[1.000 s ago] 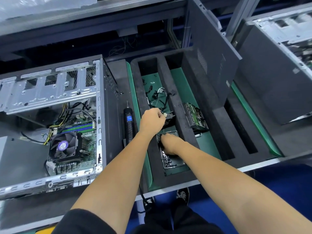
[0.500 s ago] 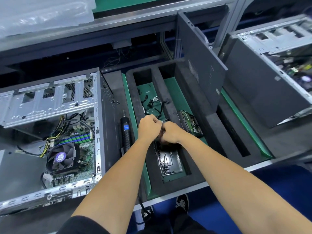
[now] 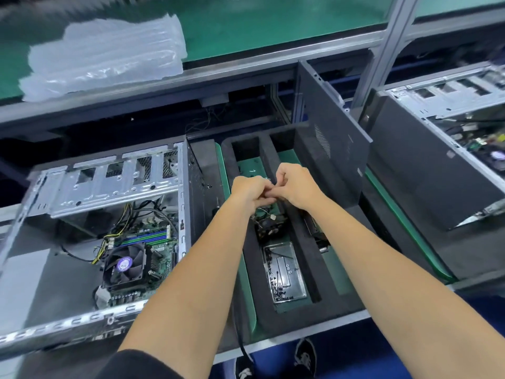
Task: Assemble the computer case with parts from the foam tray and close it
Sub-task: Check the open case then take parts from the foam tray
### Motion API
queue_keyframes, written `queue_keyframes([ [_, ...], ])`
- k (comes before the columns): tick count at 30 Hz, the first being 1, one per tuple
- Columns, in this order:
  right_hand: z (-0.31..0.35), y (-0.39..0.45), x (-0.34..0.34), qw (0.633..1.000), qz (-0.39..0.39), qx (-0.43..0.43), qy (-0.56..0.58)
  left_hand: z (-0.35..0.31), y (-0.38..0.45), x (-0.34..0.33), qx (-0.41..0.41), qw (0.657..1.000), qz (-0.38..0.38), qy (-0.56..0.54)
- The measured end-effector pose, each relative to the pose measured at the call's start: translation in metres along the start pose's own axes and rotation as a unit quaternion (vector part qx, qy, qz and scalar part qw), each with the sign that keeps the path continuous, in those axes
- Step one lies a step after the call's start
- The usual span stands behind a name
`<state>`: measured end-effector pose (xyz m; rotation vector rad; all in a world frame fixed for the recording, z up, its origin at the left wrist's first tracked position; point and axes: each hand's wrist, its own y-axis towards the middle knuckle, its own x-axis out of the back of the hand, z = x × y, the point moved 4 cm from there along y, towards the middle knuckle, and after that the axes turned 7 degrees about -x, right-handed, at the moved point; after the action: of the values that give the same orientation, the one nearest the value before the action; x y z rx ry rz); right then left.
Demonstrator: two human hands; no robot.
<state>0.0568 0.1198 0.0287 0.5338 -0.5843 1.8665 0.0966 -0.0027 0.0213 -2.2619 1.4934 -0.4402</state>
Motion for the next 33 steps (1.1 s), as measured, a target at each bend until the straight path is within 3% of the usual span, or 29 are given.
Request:
queue_keyframes([
  [5, 0.025, 0.001, -0.006, 0.999, -0.026, -0.002, 0.033, -0.033, -0.008, 0.024, -0.063, 0.993, -0.057, 0.085],
  [9, 0.027, -0.006, -0.056, 0.99, 0.028, -0.099, 0.098, -0.056, -0.012, 0.052, -0.17, 0.968, -0.098, 0.154],
  [14, 0.027, -0.022, -0.155, 0.965, 0.148, -0.202, -0.074, -0.066, -0.017, 0.094, -0.204, 0.959, -0.106, 0.163],
  [18, 0.03, -0.02, -0.181, 0.949, 0.128, -0.264, -0.116, -0.064, -0.023, 0.12, -0.21, 0.963, -0.086, 0.143],
  [24, 0.041, -0.015, -0.187, 0.935, 0.161, -0.209, -0.235, -0.058, -0.029, 0.14, -0.237, 0.968, -0.027, 0.078],
  [28, 0.042, -0.022, -0.171, 0.95, 0.157, -0.231, -0.136, -0.054, -0.031, 0.146, -0.216, 0.976, -0.017, 0.023],
  [33, 0.062, -0.042, -0.131, 0.972, 0.136, -0.178, 0.071, -0.046, -0.027, 0.144, -0.204, 0.979, -0.027, -0.008],
])
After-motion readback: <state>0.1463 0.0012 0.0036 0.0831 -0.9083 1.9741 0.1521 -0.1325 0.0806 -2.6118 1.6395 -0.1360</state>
